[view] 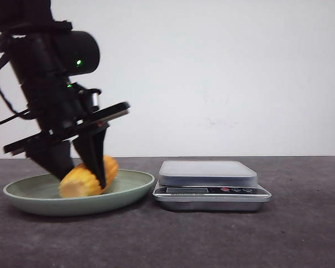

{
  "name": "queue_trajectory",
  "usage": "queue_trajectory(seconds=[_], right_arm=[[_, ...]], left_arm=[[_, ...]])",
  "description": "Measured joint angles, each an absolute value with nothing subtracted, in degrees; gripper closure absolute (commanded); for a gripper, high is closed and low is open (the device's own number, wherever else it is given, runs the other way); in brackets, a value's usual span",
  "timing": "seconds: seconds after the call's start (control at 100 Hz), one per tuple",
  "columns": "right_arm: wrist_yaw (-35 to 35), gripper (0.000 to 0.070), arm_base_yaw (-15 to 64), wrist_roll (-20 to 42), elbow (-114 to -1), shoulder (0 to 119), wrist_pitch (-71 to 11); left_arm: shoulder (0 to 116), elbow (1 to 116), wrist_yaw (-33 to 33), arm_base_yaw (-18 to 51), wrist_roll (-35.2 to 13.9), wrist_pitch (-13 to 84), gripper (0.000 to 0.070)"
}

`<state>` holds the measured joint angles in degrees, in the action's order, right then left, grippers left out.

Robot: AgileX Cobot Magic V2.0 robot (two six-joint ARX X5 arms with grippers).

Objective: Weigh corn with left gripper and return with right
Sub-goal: 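Close the left gripper on the corn cob and lift it, then carry the corn toward the scale and lower it onto the platform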

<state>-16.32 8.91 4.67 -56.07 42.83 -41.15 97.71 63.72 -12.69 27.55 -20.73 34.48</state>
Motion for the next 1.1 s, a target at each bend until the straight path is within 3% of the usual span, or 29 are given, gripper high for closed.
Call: queue_trajectory(seconds=[0.32,0.52,0.67,1.1], right_arm=[[-16.4,0.0127,9.1,4.5,-56.1,42.8,-41.1],[-16.4,0.0127,9.8,4.5,-56.1,42.8,-41.1],[-16.4,0.0127,9.8,4.5,-56.1,42.8,-41.1],[-16.4,0.0127,9.8,4.4,-56.1,42.8,-41.1]], left_arm=[[95.5,81.6,-13.3,31.0,-18.4,39.2,0.0700],[95.3,92.6,-10.8,34.4,-17.1,35.8,0.0699],[95.1,93.3,-5.0,37.4,-17.1,33.5,0.0697],[109.9,92.9,-4.8,40.9,-20.1,34.5,0.0697]])
